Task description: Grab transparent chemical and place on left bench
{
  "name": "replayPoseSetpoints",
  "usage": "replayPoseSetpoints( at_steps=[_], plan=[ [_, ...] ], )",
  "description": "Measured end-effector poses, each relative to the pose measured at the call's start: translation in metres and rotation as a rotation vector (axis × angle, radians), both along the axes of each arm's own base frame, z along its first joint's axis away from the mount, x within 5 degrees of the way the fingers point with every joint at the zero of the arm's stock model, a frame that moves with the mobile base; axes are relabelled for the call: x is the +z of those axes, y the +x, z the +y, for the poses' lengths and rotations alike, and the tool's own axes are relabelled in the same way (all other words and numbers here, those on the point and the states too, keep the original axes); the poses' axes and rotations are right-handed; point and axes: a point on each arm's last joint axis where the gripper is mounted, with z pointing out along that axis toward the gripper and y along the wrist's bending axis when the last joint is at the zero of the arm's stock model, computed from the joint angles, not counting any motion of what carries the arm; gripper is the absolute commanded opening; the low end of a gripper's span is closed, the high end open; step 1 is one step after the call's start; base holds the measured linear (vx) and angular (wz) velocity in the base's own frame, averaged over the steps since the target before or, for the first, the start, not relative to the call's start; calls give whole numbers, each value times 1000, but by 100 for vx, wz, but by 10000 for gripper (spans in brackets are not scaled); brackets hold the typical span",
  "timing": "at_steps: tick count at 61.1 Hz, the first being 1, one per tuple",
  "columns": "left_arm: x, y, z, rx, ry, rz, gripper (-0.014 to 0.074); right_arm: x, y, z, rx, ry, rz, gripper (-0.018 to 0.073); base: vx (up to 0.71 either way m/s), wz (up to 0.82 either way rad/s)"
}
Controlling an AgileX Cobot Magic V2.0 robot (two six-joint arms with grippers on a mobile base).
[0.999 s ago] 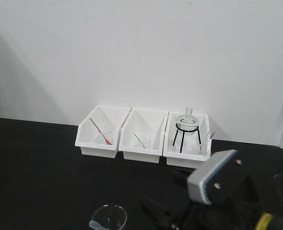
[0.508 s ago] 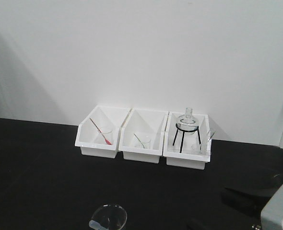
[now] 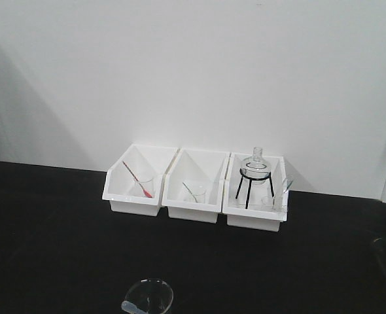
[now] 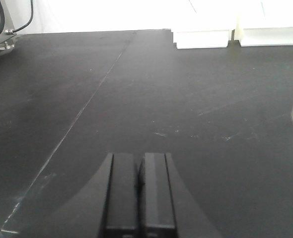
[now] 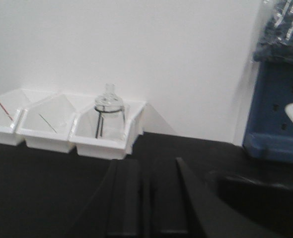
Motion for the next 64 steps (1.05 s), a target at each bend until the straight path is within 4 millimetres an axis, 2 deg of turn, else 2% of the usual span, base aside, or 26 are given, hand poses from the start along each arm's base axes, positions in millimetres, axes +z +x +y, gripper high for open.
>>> replayPoseSetpoints(
  at_steps=[4, 11, 17, 30, 64],
  plan=[
    [0, 0, 0, 0, 0, 0, -3, -26, -6, -1, -16, -18, 20, -12, 0, 0],
    [0, 0, 0, 0, 0, 0, -3, -73, -11, -1, -15, -23, 59, -10, 0, 0],
    [0, 0, 0, 0, 0, 0, -3, -91, -11, -2, -19, -19, 125, -7, 0, 1],
    [0, 0, 0, 0, 0, 0, -3, -106, -14, -3, -38, -16, 277, -8, 0, 0],
    [0, 0, 0, 0, 0, 0, -3, -107, -15, -3, -38, -16, 288, -8, 0, 0]
  ],
)
